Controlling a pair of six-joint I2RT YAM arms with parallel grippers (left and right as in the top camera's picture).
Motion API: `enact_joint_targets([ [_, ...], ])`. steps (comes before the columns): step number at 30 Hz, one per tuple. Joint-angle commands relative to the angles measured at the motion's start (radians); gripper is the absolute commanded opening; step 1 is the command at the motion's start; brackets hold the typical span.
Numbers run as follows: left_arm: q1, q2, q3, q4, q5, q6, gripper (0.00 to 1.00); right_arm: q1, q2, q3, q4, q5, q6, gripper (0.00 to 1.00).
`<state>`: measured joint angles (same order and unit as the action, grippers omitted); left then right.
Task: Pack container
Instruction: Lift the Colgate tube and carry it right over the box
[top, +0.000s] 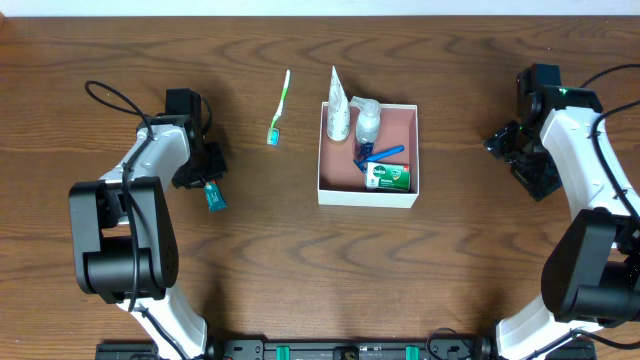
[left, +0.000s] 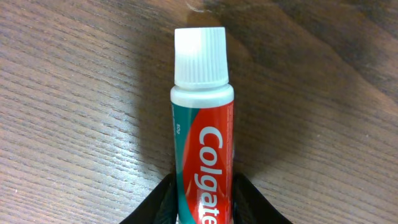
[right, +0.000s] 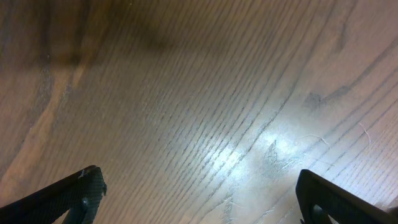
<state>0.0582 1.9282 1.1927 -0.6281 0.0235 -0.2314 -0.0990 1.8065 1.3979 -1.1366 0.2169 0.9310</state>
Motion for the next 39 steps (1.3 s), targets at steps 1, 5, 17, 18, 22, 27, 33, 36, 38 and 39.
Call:
enact_joint_targets([
  [1,0.005,0.012,-0.009,-0.002,-0.005,0.003,0.28,-0.006,0.008,0.007,0.000,0.011,-0.004,0.99],
  [5,0.005,0.000,-0.002,-0.003,-0.005,0.003,0.25,-0.006,0.008,0.007,0.000,0.011,-0.004,0.99],
  [17,0.002,-0.101,0.020,-0.051,-0.004,0.011,0.25,-0.006,0.008,0.007,0.000,0.011,-0.004,0.99],
  [18,0.002,-0.122,0.026,-0.060,-0.004,0.011,0.24,-0.006,0.008,0.007,0.000,0.011,-0.004,0.99],
  [22,0.001,-0.224,0.033,-0.079,-0.003,0.010,0.25,-0.006,0.008,0.007,0.000,0.011,-0.004,0.99],
  [27,-0.020,-0.397,0.033,-0.081,0.113,0.011,0.25,-0.006,0.008,0.007,0.000,0.011,-0.004,0.99],
  [33,-0.130,-0.594,0.033,-0.066,0.130,0.010,0.25,-0.006,0.008,0.007,0.000,0.011,-0.004,0.99],
  [36,-0.220,-0.665,0.033,-0.041,0.130,0.010,0.25,-0.006,0.008,0.007,0.000,0.011,-0.004,0.99],
  [38,-0.288,-0.698,0.033,-0.017,0.130,0.010,0.25,-0.006,0.008,0.007,0.000,0.011,-0.004,0.99],
  [39,-0.329,-0.713,0.033,0.001,0.130,0.010,0.25,-0.006,0.008,0.007,0.000,0.011,-0.004,0.99],
])
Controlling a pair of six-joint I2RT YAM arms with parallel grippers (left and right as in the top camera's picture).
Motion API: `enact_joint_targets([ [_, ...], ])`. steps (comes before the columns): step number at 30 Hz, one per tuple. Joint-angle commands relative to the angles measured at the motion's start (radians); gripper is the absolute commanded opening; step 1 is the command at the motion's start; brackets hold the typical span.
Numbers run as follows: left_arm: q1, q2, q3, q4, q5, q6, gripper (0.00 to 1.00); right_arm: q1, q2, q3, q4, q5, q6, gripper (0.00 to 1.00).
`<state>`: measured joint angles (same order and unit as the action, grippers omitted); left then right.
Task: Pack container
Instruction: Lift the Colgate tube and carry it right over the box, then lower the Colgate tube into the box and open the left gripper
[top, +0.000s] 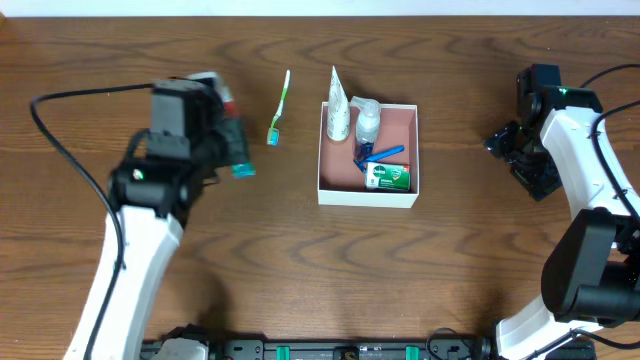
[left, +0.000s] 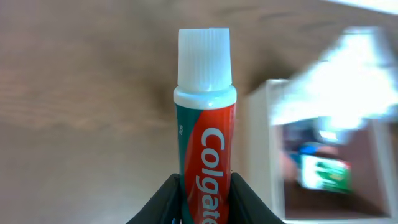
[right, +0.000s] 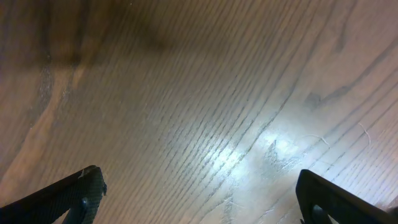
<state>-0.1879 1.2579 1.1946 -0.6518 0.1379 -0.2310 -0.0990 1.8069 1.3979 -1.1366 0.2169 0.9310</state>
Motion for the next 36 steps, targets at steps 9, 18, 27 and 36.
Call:
enact_joint_targets([
  [9,-0.359,-0.010,0.031,0.233,0.005,0.010,0.25,-0.006,0.007,0.007,0.000,0.011,-0.004,0.99],
  [18,-0.434,0.200,0.031,0.401,0.005,-0.001,0.25,-0.006,0.007,0.007,0.000,0.011,-0.004,0.99],
  [27,-0.449,0.371,0.031,0.459,0.005,-0.017,0.26,-0.006,0.007,0.007,0.000,0.011,-0.004,0.99],
  [36,-0.451,0.427,0.031,0.459,0.005,-0.017,0.26,-0.006,0.007,0.007,0.000,0.011,-0.004,0.99],
])
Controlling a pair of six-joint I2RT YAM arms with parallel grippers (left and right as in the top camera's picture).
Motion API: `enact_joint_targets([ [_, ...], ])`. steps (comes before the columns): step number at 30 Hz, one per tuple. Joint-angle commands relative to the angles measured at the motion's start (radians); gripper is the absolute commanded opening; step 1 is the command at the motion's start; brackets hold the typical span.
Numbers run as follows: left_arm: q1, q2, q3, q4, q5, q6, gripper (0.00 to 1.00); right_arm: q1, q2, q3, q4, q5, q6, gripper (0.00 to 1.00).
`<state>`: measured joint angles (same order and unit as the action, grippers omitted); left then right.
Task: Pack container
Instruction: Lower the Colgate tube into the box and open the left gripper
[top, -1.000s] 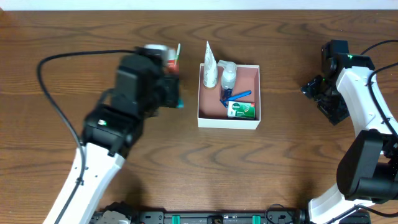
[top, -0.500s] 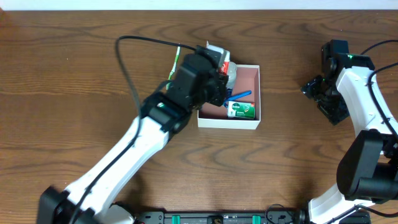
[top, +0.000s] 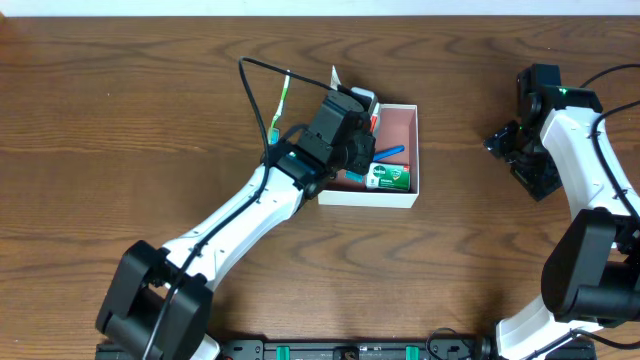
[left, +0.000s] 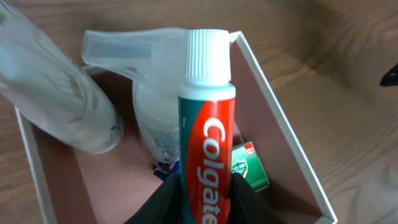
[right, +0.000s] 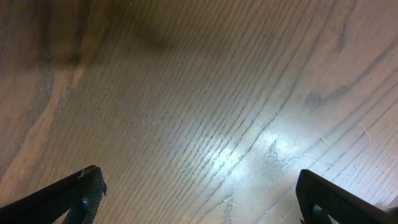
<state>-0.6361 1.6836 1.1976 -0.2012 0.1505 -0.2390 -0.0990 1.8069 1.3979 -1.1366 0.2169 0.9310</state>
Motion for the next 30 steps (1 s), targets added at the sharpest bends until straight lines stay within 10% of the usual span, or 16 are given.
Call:
enact_joint_targets([
  [1,-0.002,0.002,0.028,0.008,-0.008,-0.009,0.26,-0.006,0.007,0.007,0.000,0.011,-0.004,0.99],
  [30,-0.003,0.002,0.027,-0.030,0.111,0.168,0.27,-0.006,0.007,0.007,0.000,0.011,-0.004,0.99],
])
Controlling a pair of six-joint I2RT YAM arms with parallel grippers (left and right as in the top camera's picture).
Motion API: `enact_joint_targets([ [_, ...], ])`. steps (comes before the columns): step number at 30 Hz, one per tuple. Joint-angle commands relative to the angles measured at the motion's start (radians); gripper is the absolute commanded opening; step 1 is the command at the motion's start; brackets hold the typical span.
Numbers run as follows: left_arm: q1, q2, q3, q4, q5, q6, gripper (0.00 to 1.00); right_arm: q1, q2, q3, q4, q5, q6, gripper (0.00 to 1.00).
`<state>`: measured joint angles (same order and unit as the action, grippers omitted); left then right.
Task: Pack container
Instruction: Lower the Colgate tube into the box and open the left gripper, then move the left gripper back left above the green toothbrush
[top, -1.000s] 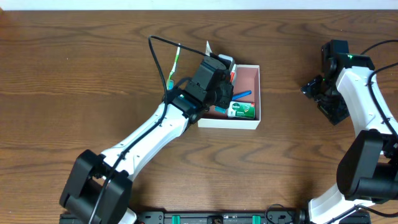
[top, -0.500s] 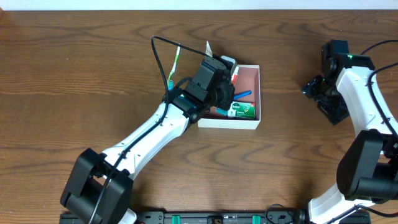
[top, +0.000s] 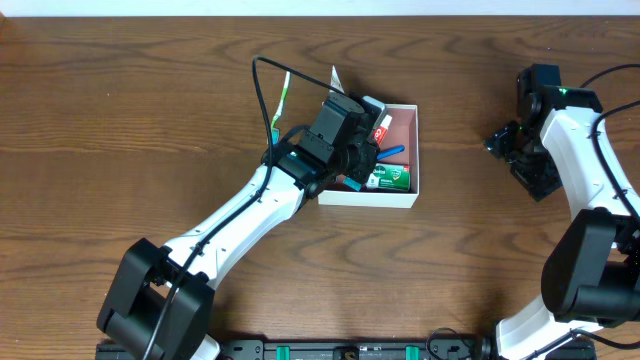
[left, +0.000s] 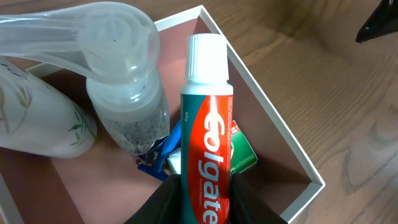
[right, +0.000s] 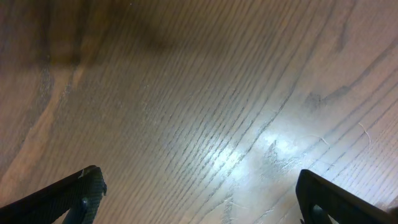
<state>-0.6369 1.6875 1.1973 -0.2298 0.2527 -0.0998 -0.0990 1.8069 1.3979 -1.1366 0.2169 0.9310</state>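
My left gripper (left: 206, 202) is shut on a red and green Colgate toothpaste tube (left: 206, 149) with a white cap, held over the inside of the white box (top: 397, 198) with a pink floor. In the overhead view the tube (top: 380, 129) points toward the box's far right part. Inside the box lie a clear pump bottle (left: 124, 106), a white tube (left: 43, 121), a blue razor (left: 158, 155) and a green packet (left: 242, 149). A green and white toothbrush (top: 280, 105) lies on the table left of the box. My right gripper (right: 198, 199) is open over bare wood at the far right.
The brown wooden table (top: 120, 60) carries nothing else. The left arm (top: 240, 215) stretches diagonally from the front left to the box. The right arm (top: 565, 150) stands near the right edge.
The left gripper with the toothpaste has shifted a little to the right and lower inside the box, its cap now over the right part. The right arm has not moved.
The left gripper was shut on the toothpaste low at the table's left side. Then it held the tube lifted near the toothbrush. After that it was over the box beside the pump bottle, and now further in. The right gripper stayed open throughout.
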Motion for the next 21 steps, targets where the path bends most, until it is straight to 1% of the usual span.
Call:
enact_joint_targets([
  [1,-0.002,-0.002,0.028,-0.002,0.008,0.029,0.42,-0.006,0.007,0.007,0.000,0.011,-0.004,0.99],
  [2,-0.002,-0.002,0.028,-0.001,0.008,0.029,0.59,-0.006,0.007,0.007,0.000,0.011,-0.004,0.99],
  [3,-0.002,-0.002,0.028,-0.001,0.008,0.029,0.62,-0.006,0.007,0.007,0.000,0.011,-0.005,0.99],
  [14,-0.003,-0.018,0.029,0.008,0.015,0.027,0.64,-0.006,0.007,0.007,0.000,0.011,-0.004,0.99],
  [15,-0.002,-0.028,0.029,0.008,0.027,0.027,0.64,-0.006,0.007,0.007,0.000,0.011,-0.004,0.99],
  [16,-0.002,-0.045,0.031,0.008,0.046,0.027,0.67,-0.006,0.007,0.007,0.000,0.011,-0.005,0.99],
  [21,0.002,-0.167,0.031,-0.007,0.048,0.021,0.69,-0.006,0.007,0.007,0.000,0.011,-0.004,0.99],
])
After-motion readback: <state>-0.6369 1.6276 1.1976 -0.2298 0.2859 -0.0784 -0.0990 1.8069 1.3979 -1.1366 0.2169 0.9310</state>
